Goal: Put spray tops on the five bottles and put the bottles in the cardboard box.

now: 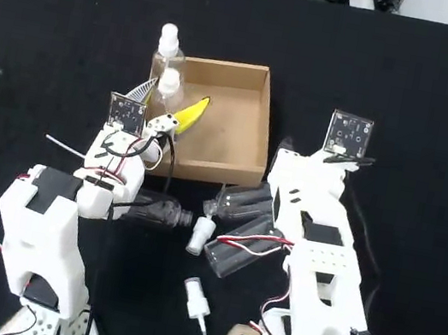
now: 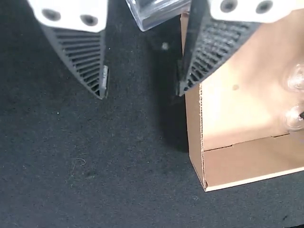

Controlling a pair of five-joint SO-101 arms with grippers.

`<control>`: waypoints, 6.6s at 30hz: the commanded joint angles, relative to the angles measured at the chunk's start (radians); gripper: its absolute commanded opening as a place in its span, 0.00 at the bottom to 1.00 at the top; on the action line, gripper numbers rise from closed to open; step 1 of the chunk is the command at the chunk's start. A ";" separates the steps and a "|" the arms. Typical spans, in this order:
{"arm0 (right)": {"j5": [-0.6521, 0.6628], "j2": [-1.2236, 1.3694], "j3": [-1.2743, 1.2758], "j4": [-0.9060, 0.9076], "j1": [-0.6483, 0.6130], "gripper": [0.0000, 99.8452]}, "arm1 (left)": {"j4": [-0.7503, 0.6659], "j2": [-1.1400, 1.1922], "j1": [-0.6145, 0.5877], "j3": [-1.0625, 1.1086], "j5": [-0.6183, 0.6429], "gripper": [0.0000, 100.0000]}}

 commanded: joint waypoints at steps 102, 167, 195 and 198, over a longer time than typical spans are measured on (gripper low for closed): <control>-0.003 -0.036 -0.217 0.290 0.049 0.08 | 2.122 -0.810 -0.217 -0.512 0.313 0.03; -0.003 0.486 -0.412 -0.235 -0.493 0.01 | 1.540 -0.772 -0.526 0.053 0.321 0.03; 0.003 0.690 -0.535 -0.284 -0.473 0.01 | 1.545 -0.772 -0.527 0.053 0.321 0.03; 0.003 0.633 -0.518 -0.269 -0.439 0.01 | 1.547 -0.772 -0.527 0.053 0.321 0.03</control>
